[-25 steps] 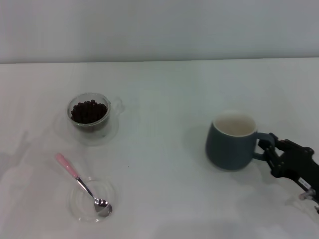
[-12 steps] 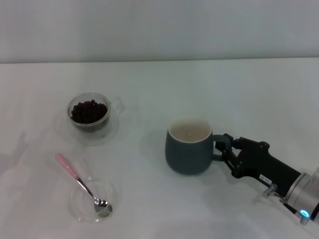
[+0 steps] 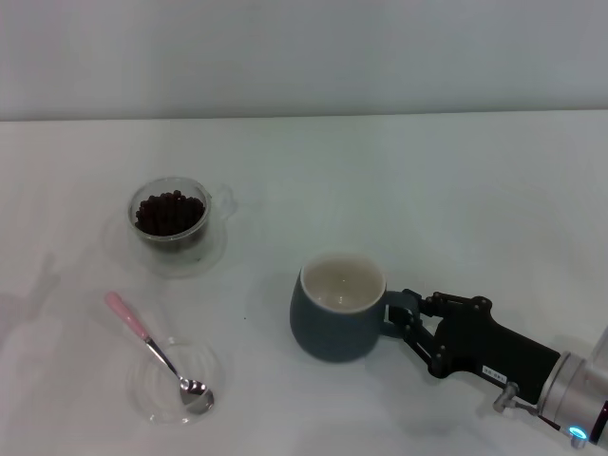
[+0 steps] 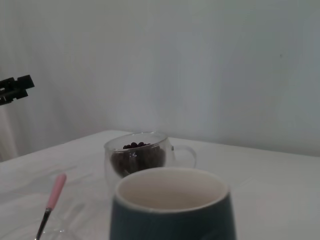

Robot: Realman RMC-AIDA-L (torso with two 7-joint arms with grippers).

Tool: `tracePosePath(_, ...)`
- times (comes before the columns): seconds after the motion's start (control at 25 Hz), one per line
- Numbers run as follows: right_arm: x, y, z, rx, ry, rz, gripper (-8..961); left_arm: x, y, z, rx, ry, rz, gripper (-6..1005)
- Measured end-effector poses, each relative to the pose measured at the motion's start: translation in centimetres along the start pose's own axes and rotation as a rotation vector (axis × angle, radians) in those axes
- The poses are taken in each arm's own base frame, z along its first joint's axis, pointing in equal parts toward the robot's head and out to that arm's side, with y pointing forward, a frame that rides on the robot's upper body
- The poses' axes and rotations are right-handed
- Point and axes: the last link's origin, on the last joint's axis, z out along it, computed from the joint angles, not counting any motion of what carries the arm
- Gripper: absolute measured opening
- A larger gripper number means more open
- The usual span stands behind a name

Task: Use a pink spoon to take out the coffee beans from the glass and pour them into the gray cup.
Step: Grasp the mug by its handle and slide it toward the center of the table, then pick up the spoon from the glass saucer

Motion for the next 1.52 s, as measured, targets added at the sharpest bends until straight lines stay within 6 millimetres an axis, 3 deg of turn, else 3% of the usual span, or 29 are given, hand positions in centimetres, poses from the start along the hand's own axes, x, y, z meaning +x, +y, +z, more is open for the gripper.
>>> tracePosePath(0.48, -0.1, 0.1, -1.9, -0.025, -0.038, 0.015, 489, -0.3, 0.3, -0.5, 0.000, 0.000, -0.027, 888)
tracePosePath(0.76, 0.7, -0.4, -4.9, -0.098, 0.018, 0.080, 679, -0.4, 0.1, -1.5, 0.015, -0.003, -0.078, 889)
tracePosePath(0.92, -0.2, -1.2, -7.1, -0.043, -0.070, 0.060, 822, -0.7, -0.6, -2.6, 0.057, -0.022, -0.274, 889)
tracePosePath(1.12, -1.7, -3.0, -8.2, 0.142, -0.224, -0.001, 809, -2.0, -1.1, -4.0, 0.113, -0.095, -0.576, 889)
tracePosePath(1.28, -2.3, -3.4, -7.5, 0.245, -0.290, -0.066, 809, -2.9, 0.3, -3.5, -0.002, -0.250, -0.684, 889)
tracePosePath(1.52, -3.0, -3.6, -6.3, 0.240, -0.304, -0.095, 809, -3.3, 1.0, -2.2, -0.110, -0.443, -0.720, 889)
